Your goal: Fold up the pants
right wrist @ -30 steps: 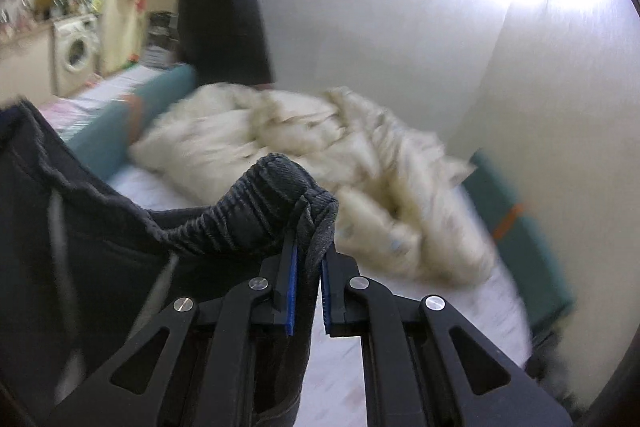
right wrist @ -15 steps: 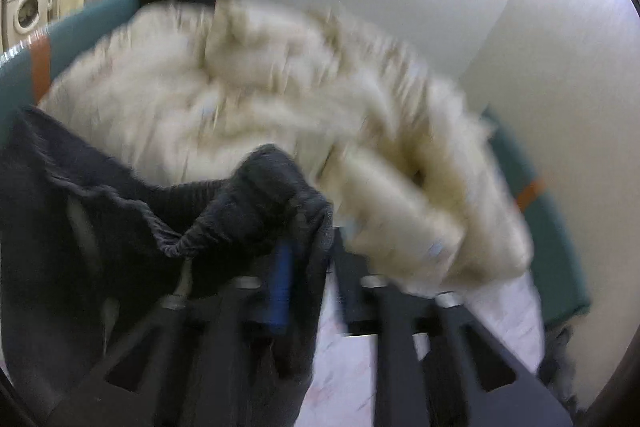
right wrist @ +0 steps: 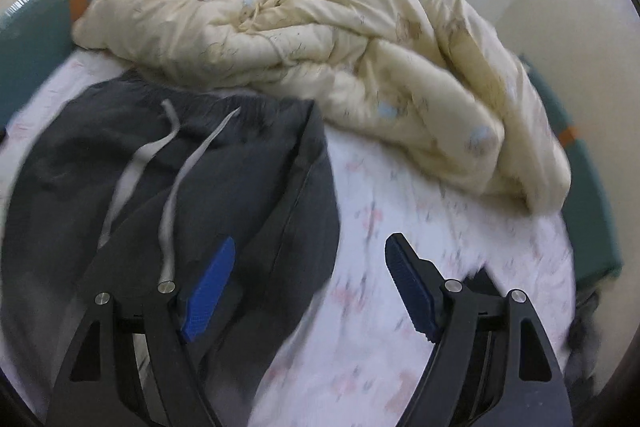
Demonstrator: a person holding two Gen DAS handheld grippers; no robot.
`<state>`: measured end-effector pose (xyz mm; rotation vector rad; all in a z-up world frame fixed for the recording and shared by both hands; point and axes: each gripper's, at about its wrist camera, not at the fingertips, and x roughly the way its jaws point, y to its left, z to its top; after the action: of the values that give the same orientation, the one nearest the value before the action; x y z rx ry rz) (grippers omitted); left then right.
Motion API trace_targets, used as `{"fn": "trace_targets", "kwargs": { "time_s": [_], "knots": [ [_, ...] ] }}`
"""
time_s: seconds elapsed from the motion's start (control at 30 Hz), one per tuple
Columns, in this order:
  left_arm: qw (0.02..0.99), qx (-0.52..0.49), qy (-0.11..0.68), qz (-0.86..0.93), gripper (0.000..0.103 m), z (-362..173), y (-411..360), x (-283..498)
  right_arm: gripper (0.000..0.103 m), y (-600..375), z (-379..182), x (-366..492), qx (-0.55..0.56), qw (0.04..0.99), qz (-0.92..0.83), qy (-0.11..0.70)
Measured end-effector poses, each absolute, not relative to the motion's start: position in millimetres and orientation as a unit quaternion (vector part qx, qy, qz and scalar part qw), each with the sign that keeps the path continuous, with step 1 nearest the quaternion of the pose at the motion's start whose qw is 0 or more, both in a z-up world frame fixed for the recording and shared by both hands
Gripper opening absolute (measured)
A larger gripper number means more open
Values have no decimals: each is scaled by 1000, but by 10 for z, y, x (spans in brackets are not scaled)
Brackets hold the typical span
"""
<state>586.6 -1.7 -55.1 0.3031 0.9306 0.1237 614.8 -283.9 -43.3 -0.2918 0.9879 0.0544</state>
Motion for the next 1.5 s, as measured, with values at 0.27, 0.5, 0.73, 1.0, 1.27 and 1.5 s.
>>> {"fn": "trace_targets", "kwargs": {
  "time_s": [0.27,0.5,0.73,1.0,1.27,1.5],
  "knots": [
    [879,47,475,7,80,-213,78,4474,80,-2915,-61,4711,-28,872,71,484],
    [856,-41,515,-32,80,-373,254,2874,80,-2805,-8,3202,32,867,125,482],
    [820,-130,557,-21,80,-609,526,1641,80,-3051,-512,2188,70,845,112,517],
    [834,-104,539,46,80,-888,604,1580,80,-3581,-1519,2117,217,732,37,644],
    [837,-81,541,15,80,-890,349,1716,80,-3147,-1667,2213,110,726,61,676],
    [838,-71,542,5,80,-865,309,1719,3,-3024,-1716,2147,68,704,93,701]
  ]
}}
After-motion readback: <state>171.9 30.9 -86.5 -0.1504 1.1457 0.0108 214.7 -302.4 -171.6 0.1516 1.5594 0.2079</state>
